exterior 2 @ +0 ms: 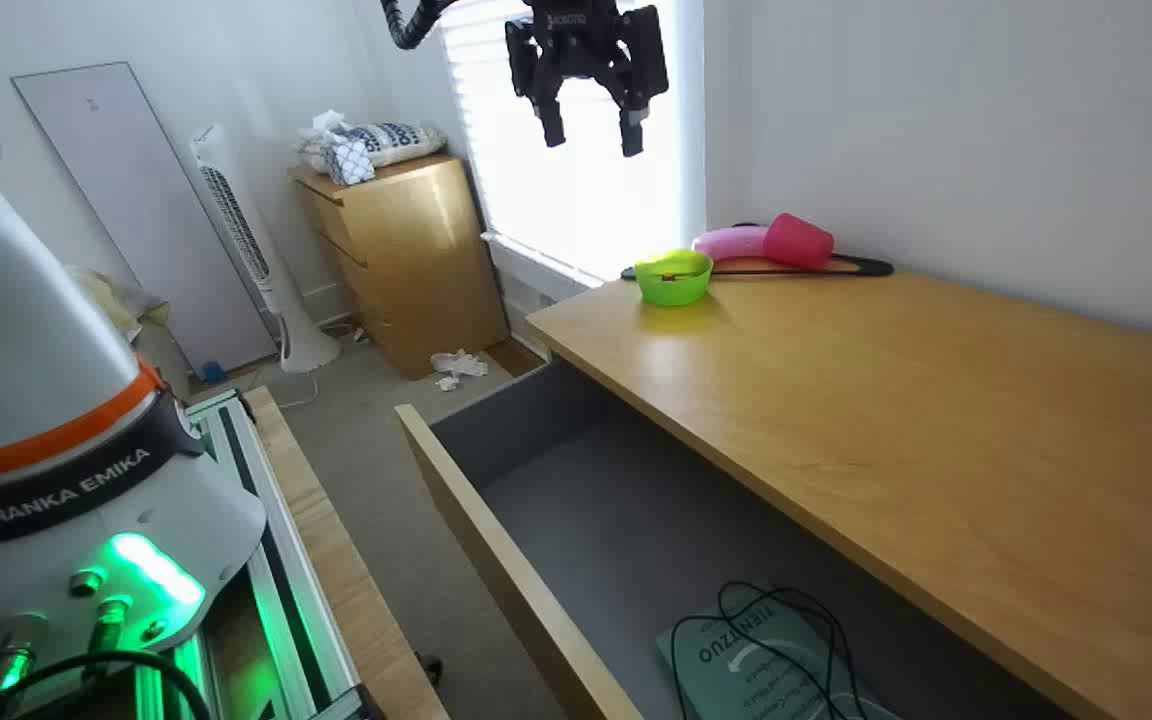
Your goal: Close the opened cabinet top drawer
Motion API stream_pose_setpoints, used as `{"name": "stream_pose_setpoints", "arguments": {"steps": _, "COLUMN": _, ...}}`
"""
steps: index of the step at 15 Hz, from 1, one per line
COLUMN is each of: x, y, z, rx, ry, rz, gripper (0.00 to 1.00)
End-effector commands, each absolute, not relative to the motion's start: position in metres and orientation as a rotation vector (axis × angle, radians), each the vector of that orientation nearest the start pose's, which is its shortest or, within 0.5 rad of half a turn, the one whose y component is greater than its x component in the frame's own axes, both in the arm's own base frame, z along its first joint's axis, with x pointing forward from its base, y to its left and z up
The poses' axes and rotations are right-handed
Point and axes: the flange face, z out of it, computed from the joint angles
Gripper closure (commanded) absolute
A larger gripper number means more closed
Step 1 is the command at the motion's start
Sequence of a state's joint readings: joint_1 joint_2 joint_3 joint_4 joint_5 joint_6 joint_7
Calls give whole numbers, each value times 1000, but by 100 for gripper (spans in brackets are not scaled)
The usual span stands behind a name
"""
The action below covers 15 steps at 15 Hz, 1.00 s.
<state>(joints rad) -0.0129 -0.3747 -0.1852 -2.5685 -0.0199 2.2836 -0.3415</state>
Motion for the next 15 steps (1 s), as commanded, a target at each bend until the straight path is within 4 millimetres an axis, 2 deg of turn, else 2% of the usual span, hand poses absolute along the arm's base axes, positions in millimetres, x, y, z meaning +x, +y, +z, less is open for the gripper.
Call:
{"name": "stream_pose_setpoints", "arguments": {"steps": 1, "x": 411, "y": -82, "z": 399, "rx": -3099, "ry": -257, "rz": -145, "gripper": 0}}
{"name": "stream_pose_setpoints", "arguments": {"steps": 12, "x": 411, "y": -82, "z": 398, "rx": -3099, "ry": -257, "rz": -143, "gripper": 0}}
{"name": "stream_pose_setpoints", "arguments": {"steps": 15, "x": 407, "y": -96, "z": 393, "rx": -3151, "ry": -132, "rz": -164, "gripper": 0}}
